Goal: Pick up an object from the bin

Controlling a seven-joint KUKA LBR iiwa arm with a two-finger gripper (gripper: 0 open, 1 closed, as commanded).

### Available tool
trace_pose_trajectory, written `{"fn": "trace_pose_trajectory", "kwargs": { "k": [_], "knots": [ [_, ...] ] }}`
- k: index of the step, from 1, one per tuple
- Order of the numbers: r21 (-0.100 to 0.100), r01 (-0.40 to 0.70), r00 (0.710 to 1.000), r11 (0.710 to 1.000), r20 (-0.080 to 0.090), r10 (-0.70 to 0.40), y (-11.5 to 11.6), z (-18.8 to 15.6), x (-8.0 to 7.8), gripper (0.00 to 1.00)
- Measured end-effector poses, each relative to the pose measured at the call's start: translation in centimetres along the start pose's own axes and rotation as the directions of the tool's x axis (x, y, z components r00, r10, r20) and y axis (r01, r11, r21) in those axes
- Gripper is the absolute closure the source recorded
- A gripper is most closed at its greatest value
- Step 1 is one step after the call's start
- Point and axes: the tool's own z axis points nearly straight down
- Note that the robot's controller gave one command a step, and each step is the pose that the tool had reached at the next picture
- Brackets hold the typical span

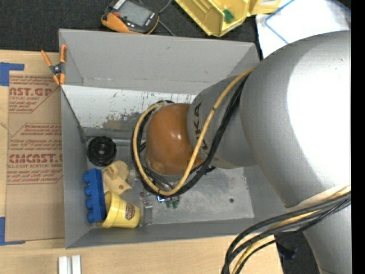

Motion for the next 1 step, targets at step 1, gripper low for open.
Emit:
{"fn": "trace_pose_trajectory", "kwargs": {
  "k": [1],
  "knots": [
    [0.005, 0.149, 0.989, 0.989, 0.013, -0.149, 0.91, -4.63, 1.44, 0.0]
  ]
}}
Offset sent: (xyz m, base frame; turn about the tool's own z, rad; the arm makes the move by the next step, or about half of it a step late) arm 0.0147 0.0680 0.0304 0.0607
